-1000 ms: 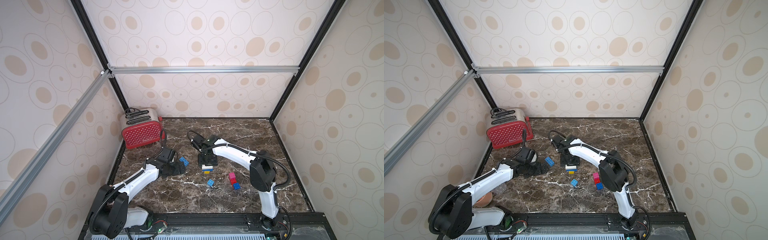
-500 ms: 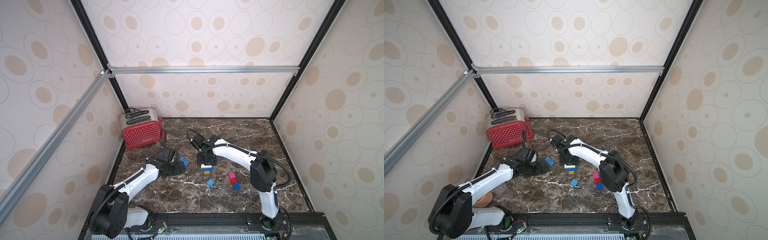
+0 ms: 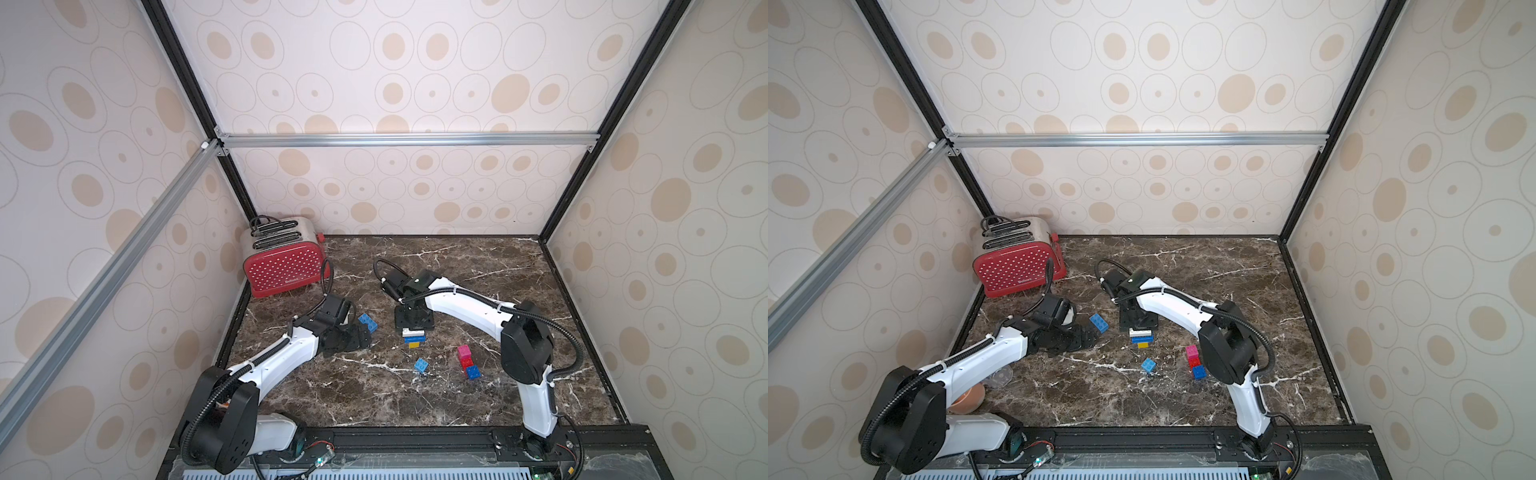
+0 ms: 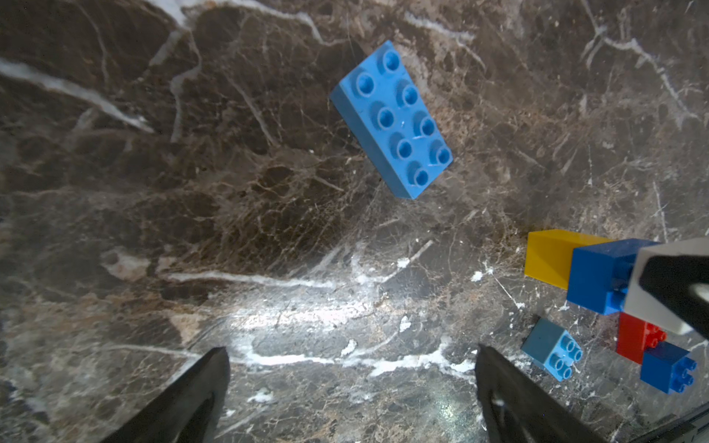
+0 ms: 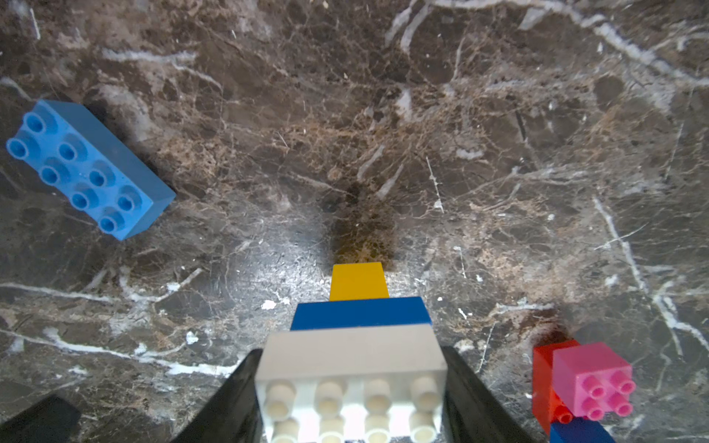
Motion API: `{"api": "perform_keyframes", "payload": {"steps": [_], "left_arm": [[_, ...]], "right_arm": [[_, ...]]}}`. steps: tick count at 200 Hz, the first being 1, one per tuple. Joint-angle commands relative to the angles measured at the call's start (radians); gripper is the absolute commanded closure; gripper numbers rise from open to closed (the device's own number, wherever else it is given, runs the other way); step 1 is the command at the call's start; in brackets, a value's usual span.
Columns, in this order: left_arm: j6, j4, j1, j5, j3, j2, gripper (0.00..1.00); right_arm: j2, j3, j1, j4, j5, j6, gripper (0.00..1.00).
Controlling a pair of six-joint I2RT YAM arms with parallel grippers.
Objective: Assemble a carrot with lego
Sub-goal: Assemble the lego brick with the lego brick.
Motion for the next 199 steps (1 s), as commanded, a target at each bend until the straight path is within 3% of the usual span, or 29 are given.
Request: {"api": "perform_keyframes", "payload": {"steps": [1,199], "left_arm": [[0.025,-0.006,0.011,-0.001,0.017,0.007,0.01],[0.024,-0.005,0.013,0.004,0.017,0.018,0.01]], "right_arm": [[-0.02,-0.018,0.012,-0.022,0.01,0.007,0.54],[-0.011,-0.033,0.004,-0.04,0.008,-0.038,0.53]]}}
